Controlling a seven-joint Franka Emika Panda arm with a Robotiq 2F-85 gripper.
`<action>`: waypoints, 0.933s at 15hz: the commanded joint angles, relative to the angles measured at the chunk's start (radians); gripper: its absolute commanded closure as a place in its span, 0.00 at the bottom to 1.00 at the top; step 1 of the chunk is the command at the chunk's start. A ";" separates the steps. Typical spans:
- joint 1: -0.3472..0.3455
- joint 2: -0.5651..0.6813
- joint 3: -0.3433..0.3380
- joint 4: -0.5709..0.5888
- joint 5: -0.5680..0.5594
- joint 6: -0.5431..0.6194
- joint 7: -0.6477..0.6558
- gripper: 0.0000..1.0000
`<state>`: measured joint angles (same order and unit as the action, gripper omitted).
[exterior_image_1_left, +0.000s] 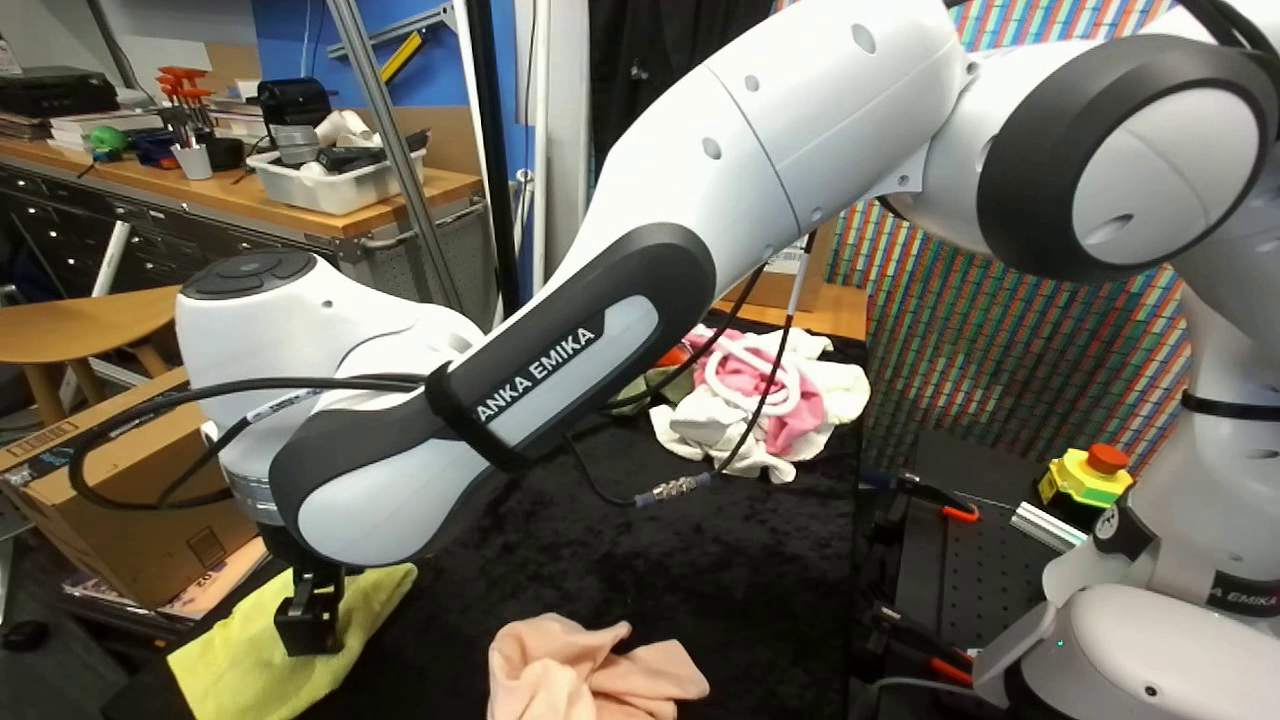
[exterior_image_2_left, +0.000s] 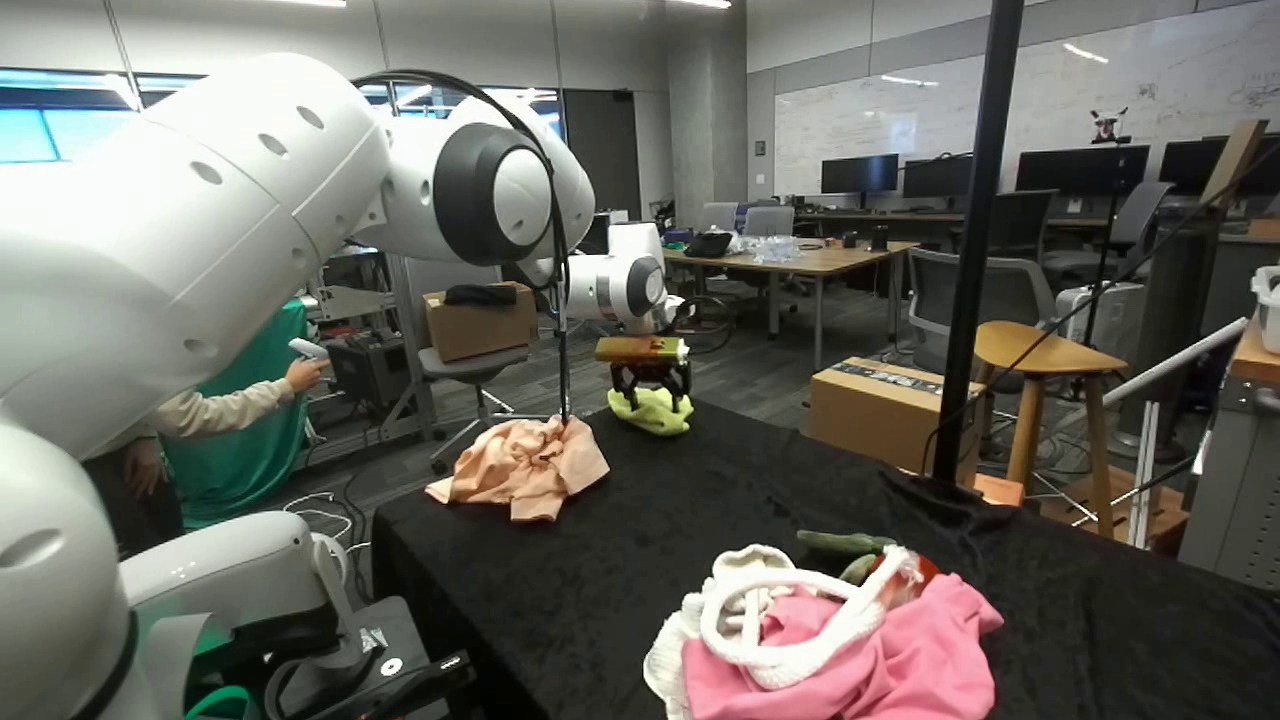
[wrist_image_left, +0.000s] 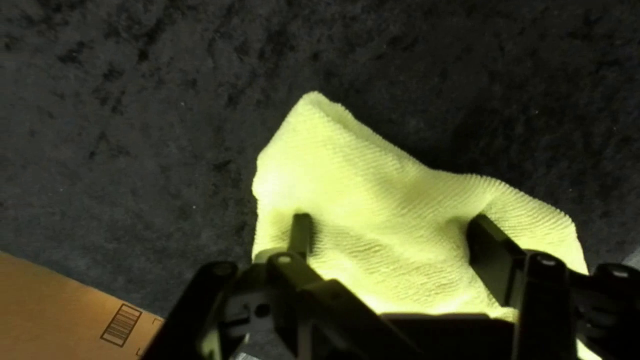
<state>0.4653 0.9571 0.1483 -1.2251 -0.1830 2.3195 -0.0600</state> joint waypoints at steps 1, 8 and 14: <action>0.005 0.018 -0.007 0.050 -0.013 -0.026 -0.004 0.51; 0.003 0.012 -0.010 0.052 -0.005 -0.038 -0.004 0.96; 0.002 -0.001 -0.007 0.038 -0.001 -0.084 -0.003 0.95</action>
<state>0.4650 0.9570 0.1439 -1.2065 -0.1830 2.2781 -0.0600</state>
